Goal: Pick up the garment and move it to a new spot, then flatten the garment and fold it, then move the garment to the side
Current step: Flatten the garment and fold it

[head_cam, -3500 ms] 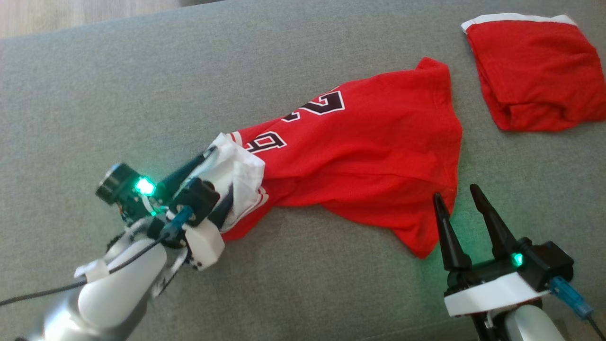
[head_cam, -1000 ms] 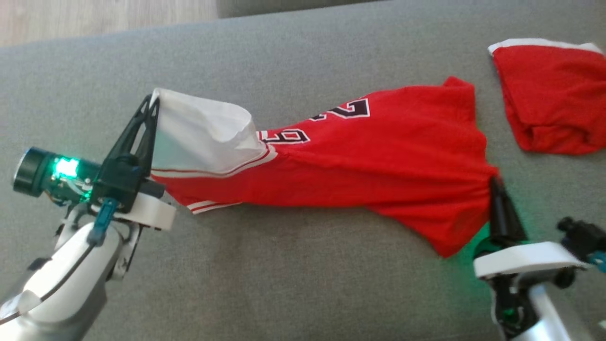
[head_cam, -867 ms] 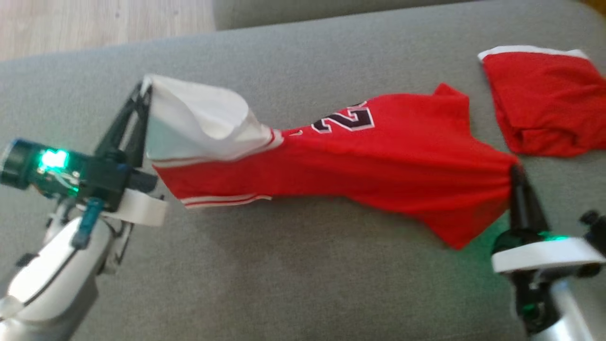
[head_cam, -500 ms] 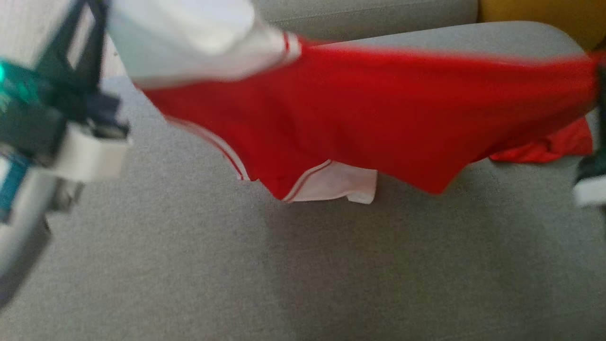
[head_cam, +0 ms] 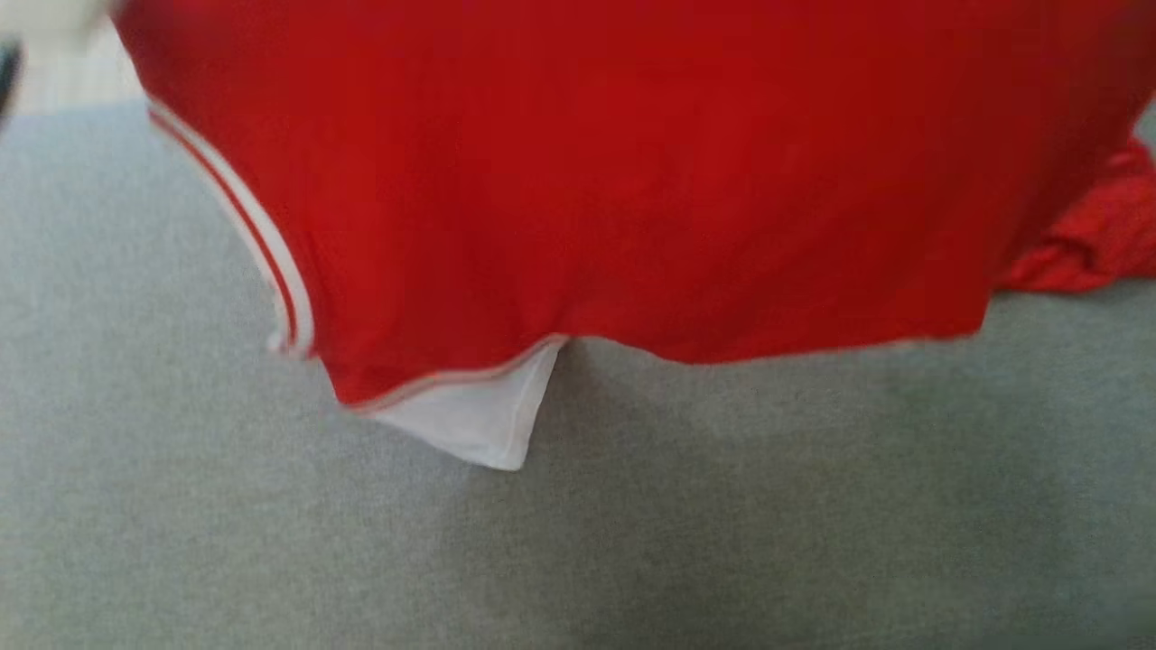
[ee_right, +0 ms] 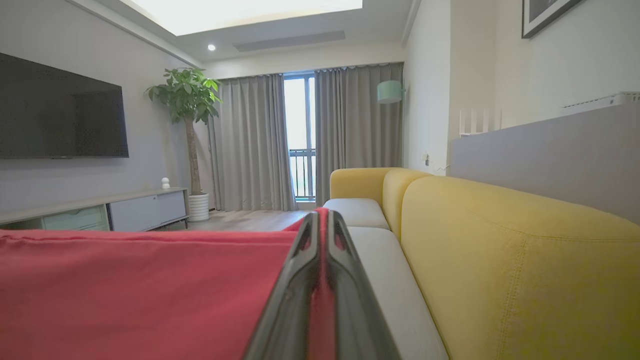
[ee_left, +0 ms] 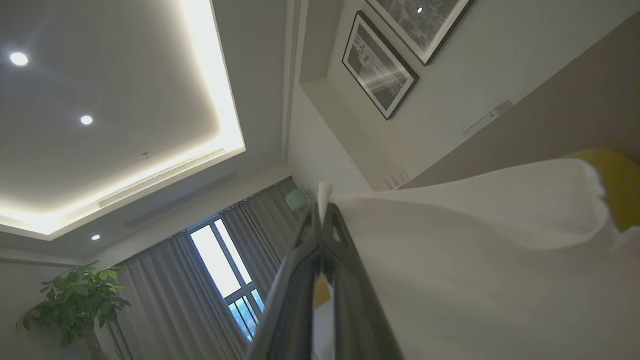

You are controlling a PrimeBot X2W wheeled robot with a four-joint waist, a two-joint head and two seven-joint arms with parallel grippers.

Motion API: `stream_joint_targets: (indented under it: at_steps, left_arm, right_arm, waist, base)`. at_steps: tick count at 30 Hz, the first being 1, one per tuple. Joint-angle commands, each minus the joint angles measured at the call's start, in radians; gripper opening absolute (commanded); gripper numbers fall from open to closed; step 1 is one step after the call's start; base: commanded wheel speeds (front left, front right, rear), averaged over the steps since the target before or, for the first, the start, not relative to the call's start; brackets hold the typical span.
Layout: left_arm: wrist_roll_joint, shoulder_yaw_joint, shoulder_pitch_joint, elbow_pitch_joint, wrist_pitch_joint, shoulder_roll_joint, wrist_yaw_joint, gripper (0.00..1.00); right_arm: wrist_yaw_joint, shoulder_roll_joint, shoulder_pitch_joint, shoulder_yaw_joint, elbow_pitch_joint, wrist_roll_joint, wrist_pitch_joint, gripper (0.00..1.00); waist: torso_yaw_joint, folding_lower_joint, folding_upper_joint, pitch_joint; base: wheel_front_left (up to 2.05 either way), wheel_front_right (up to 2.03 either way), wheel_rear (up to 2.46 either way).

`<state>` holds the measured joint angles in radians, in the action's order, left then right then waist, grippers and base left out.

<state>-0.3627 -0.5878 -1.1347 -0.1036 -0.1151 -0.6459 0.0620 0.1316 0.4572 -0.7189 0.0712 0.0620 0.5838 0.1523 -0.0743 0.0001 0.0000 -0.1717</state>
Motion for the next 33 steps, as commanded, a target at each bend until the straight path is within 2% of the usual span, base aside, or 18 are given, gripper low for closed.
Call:
stream_joint_targets:
  at_steps: [1,5,8,12,17,23,30,33]
  left_arm:
    - [0.014,0.039,-0.109,-0.039,-0.01,-0.024,-0.017,0.0]
    - [0.056,0.021,-0.272,-0.192,-0.041,0.024,-0.053,0.0]
    - [0.08,0.026,-0.396,-0.296,-0.075,0.064,-0.055,0.0]
    - [0.118,0.045,-0.547,-0.404,-0.127,0.107,-0.03,0.0]
    - [0.136,0.052,-0.634,-0.465,-0.145,0.142,-0.048,0.0]
    - [0.122,0.079,-0.563,-0.402,-0.146,0.146,-0.079,0.0]
    - [0.116,0.094,-0.282,-0.258,-0.146,0.133,-0.091,0.0]
    - [0.117,0.109,-0.122,-0.164,-0.146,0.113,-0.076,0.0]
  right_arm:
    - [-0.001,0.004,-0.086,0.029,0.022,-0.005,-0.01,0.0]
    - [-0.001,-0.001,-0.272,0.092,0.164,-0.016,-0.066,0.0]
    - [-0.001,0.006,-0.404,0.134,0.257,-0.025,-0.119,0.0]
    - [-0.001,0.026,-0.557,0.163,0.372,-0.053,-0.212,0.0]
    - [-0.001,0.059,-0.668,0.219,0.476,-0.076,-0.283,0.0]
    - [-0.001,0.085,-0.686,0.271,0.55,-0.075,-0.341,0.0]
    - [-0.001,0.083,-0.577,0.338,0.649,-0.027,-0.396,0.0]
    - [-0.001,0.082,-0.493,0.356,0.665,0.006,-0.408,0.0]
  waist:
    - [0.009,-0.0001,0.0,-0.061]
    - [0.024,-0.0001,0.0,-0.161]
    - [0.035,-0.0001,0.0,-0.227]
    - [0.049,-0.0001,0.0,-0.285]
    - [0.07,-0.0001,0.0,-0.329]
    - [0.094,-0.0001,0.0,-0.376]
    - [0.118,-0.0001,0.0,-0.373]
    - [0.118,-0.0001,0.0,-0.33]
  base:
    - [0.0,0.0,0.0]
    - [0.0,0.0,0.0]
    - [0.0,0.0,0.0]
    - [0.0,0.0,0.0]
    - [0.0,0.0,0.0]
    - [0.0,0.0,0.0]
    - [0.0,0.0,0.0]
    - [0.0,0.0,0.0]
